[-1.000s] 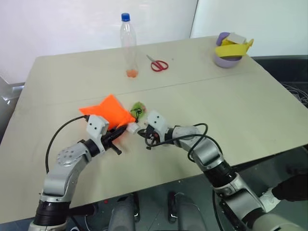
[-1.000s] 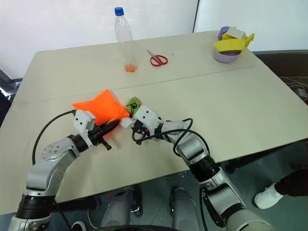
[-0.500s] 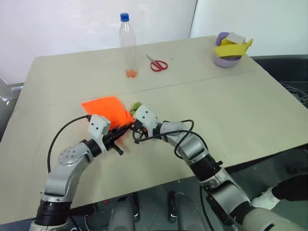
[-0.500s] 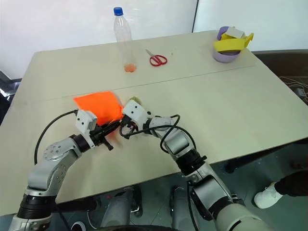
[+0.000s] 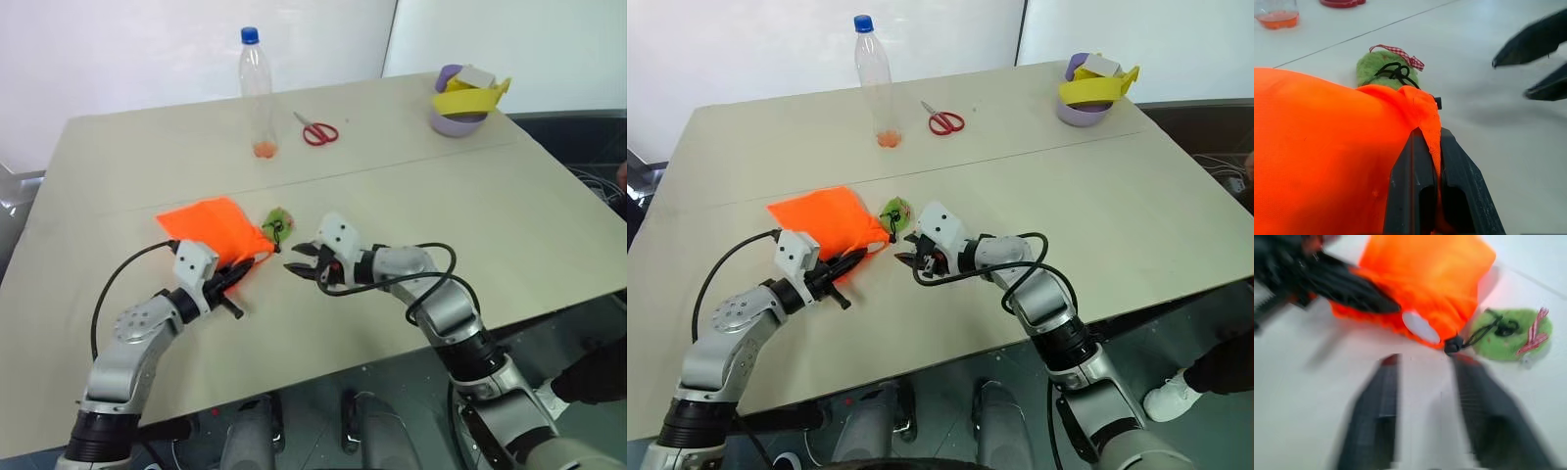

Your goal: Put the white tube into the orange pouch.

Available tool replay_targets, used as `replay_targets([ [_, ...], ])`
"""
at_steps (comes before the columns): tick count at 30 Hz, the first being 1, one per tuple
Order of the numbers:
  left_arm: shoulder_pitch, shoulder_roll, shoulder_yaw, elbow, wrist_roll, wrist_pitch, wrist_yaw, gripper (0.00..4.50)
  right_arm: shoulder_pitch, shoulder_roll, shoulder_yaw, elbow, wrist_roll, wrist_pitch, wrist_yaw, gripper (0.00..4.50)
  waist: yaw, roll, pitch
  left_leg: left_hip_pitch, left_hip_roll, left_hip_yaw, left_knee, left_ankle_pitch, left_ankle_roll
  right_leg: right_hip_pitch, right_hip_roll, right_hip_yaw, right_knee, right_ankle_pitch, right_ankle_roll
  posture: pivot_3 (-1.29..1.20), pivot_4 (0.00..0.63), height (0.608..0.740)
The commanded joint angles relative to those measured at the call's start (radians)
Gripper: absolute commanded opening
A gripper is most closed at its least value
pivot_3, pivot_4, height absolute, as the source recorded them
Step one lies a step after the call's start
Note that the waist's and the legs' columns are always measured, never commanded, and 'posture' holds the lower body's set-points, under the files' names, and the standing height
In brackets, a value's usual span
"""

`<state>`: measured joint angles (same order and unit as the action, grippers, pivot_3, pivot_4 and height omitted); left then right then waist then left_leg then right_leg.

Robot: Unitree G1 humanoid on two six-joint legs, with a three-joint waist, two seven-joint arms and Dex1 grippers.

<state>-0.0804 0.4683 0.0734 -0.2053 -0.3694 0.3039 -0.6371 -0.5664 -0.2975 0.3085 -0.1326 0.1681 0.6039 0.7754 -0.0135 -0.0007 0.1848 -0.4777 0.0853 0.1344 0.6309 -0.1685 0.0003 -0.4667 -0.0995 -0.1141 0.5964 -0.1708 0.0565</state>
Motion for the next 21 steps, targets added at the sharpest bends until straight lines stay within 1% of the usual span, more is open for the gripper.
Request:
replay_targets([
  [1, 0.010, 0.011, 0.029, 0.004, 0.003, -0.037, -0.012, 0.00, -0.055, 0.014, -0.076, 0.067, -0.002, -0.036, -0.062, 3.98, 0.000, 0.000, 0.000, 0.000, 0.000, 0.000, 0.000, 0.000, 0.000, 0.000, 0.000, 0.000, 0.000, 0.000, 0.000, 0.00, 0.150, 0.740],
  [2, 0.010, 0.012, 0.029, 0.007, 0.003, -0.040, -0.013, 0.00, -0.069, 0.020, -0.083, 0.096, -0.013, -0.052, -0.081, 4.46, 0.000, 0.000, 0.000, 0.000, 0.000, 0.000, 0.000, 0.000, 0.000, 0.000, 0.000, 0.000, -0.001, 0.001, -0.001, 0.00, 0.150, 0.740],
  [4, 0.003, 0.007, 0.027, 0.011, 0.002, -0.041, -0.013, 0.00, -0.138, 0.075, -0.123, 0.204, -0.014, -0.050, -0.161, 4.46, -0.001, 0.000, 0.000, -0.001, 0.001, 0.001, 0.000, 0.000, 0.000, 0.000, 0.000, 0.000, -0.003, 0.003, -0.002, 0.00, 0.150, 0.740],
  [6, -0.006, 0.000, 0.021, 0.010, 0.003, -0.040, -0.011, 0.00, -0.210, 0.158, -0.204, 0.307, 0.031, -0.012, -0.253, 4.46, -0.006, 0.000, 0.000, -0.001, 0.003, 0.002, -0.001, 0.000, 0.000, 0.000, 0.002, 0.000, -0.005, 0.006, -0.002, 0.00, 0.150, 0.740],
  [8, -0.011, -0.006, 0.017, 0.010, 0.004, -0.041, -0.011, 0.00, -0.274, 0.199, -0.213, 0.413, 0.009, -0.025, -0.298, 4.46, -0.005, 0.000, 0.000, -0.002, 0.015, 0.007, -0.003, 0.000, 0.000, 0.000, 0.010, 0.000, -0.014, 0.014, -0.005, 0.00, 0.150, 0.740],
  [10, -0.013, -0.009, 0.015, 0.011, 0.006, -0.041, -0.011, 0.00, -0.327, 0.244, -0.240, 0.519, 0.017, -0.024, -0.330, 4.46, -0.003, 0.000, 0.000, -0.001, 0.017, 0.009, -0.004, 0.000, 0.000, 0.000, 0.013, 0.000, -0.015, 0.017, -0.009, 0.00, 0.150, 0.740],
  [14, -0.008, -0.018, 0.014, 0.007, 0.007, -0.041, -0.007, 0.00, -0.412, 0.282, -0.240, 0.741, -0.035, -0.117, -0.399, 4.46, -0.002, 0.000, 0.000, 0.000, 0.017, 0.010, -0.008, 0.001, -0.001, -0.004, 0.014, -0.001, -0.014, 0.016, -0.011, 0.00, 0.150, 0.740],
  [15, -0.003, -0.019, 0.015, 0.004, 0.008, -0.042, -0.007, 0.00, -0.428, 0.293, -0.242, 0.787, -0.039, -0.142, -0.409, 4.46, -0.003, 0.000, 0.000, 0.000, 0.017, 0.010, -0.008, 0.004, -0.007, -0.004, 0.014, -0.001, -0.013, 0.017, -0.013, 0.00, 0.150, 0.740],
  [16, 0.001, -0.020, 0.015, 0.001, 0.009, -0.043, -0.007, 0.00, -0.439, 0.303, -0.248, 0.820, -0.037, -0.155, -0.417, 4.46, -0.004, 0.000, 0.000, -0.001, 0.017, 0.010, -0.008, 0.007, -0.011, -0.005, 0.014, 0.000, -0.012, 0.017, -0.014, 0.00, 0.150, 0.740],
  [18, 0.008, -0.021, 0.014, -0.007, 0.009, -0.042, -0.006, 0.00, -0.447, 0.324, -0.241, 0.861, -0.041, -0.180, -0.409, 4.46, -0.005, 0.000, 0.000, -0.001, 0.016, 0.011, -0.005, 0.007, -0.011, -0.006, 0.014, 0.001, -0.012, 0.017, -0.013, 0.00, 0.150, 0.740],
  [21, 0.011, -0.024, 0.014, -0.011, 0.008, -0.040, -0.002, 0.00, -0.455, 0.347, -0.239, 0.911, -0.058, -0.212, -0.434, 4.46, -0.005, 0.000, 0.000, -0.001, 0.016, 0.012, -0.003, 0.007, -0.011, -0.005, 0.014, 0.001, -0.011, 0.017, -0.013, 0.00, 0.150, 0.740],
])
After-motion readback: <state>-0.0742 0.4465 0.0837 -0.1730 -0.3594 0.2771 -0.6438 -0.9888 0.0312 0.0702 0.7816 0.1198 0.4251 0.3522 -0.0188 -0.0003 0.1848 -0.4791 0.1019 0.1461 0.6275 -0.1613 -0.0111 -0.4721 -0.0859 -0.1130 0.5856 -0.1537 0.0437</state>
